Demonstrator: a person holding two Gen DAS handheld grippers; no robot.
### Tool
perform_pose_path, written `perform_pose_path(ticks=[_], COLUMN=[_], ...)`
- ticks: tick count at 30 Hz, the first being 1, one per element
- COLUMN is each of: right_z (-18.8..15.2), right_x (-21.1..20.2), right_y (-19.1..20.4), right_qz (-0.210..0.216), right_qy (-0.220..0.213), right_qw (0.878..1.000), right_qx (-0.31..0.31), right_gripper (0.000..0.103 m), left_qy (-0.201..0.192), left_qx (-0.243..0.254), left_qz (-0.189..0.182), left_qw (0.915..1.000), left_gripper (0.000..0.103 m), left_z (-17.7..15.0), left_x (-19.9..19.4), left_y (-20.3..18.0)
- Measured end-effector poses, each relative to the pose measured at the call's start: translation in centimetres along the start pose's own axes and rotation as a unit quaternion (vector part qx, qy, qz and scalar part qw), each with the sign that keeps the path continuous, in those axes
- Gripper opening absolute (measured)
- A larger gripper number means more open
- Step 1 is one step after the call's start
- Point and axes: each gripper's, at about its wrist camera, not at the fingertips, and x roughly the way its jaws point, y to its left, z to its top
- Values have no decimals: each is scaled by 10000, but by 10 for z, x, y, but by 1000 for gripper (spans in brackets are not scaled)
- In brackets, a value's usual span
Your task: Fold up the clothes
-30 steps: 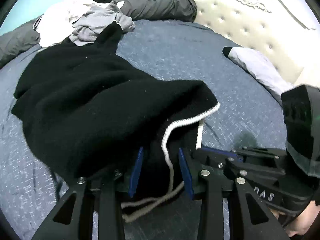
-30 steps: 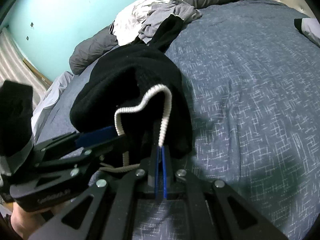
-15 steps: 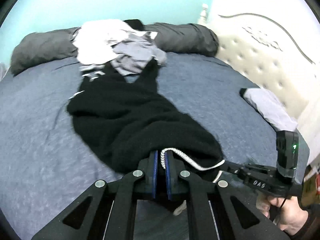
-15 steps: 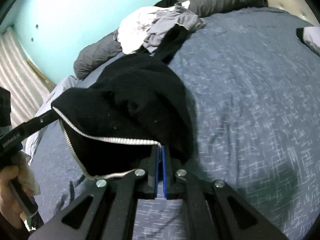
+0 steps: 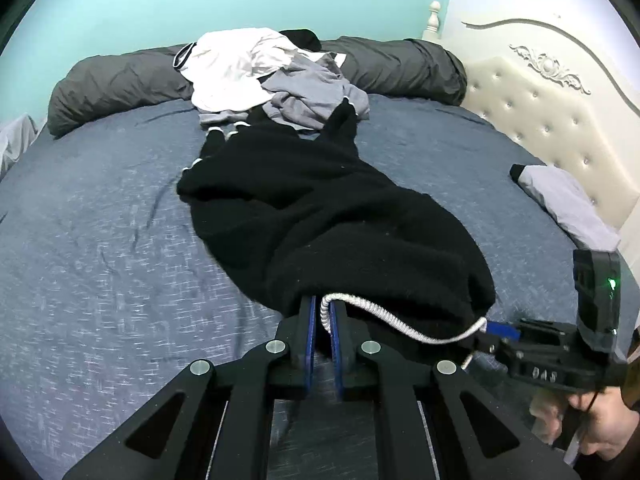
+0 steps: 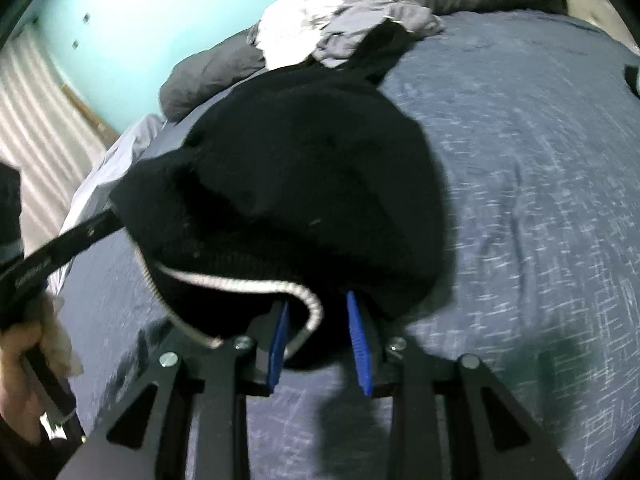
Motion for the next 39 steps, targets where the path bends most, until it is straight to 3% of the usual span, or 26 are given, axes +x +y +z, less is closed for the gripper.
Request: perform_pose_path(ticks=[4, 6, 12, 18, 26, 29, 39], right_z=[-4, -2, -1, -1, 6, 10, 8], right_x=[4, 1, -6, -3, -14, -19, -7], right_y=[5, -1, -11, -18, -17, -13, -17], right_qz=[-108, -213, -387, -334, -354, -369, -108], right_qy=[-39, -130, -341, -351, -577, -699, -473], right_qw=[9998, 9997, 9986, 9984, 9974, 9968, 9984], right_qx=[-142, -49, 103, 292, 245, 130, 295], right_gripper=[29, 15, 8, 8, 8, 7, 7], left_qy=[155, 233, 495, 745, 686, 861, 876], left_qx=[-40, -60, -194, -359, -105, -313, -451], left_qz=[-116, -173, -397, -617, -663, -969, -1102], left_qw=[9998, 9996, 9978, 9947, 9954, 9911, 9890], left_gripper=[10, 12, 37, 40, 45, 45, 44], left_z=[-5, -8, -14, -20, -18, -21, -24], left_x=[3, 5, 16, 28, 14, 19, 41], left_y=[1, 2, 2, -1, -17, -17, -18])
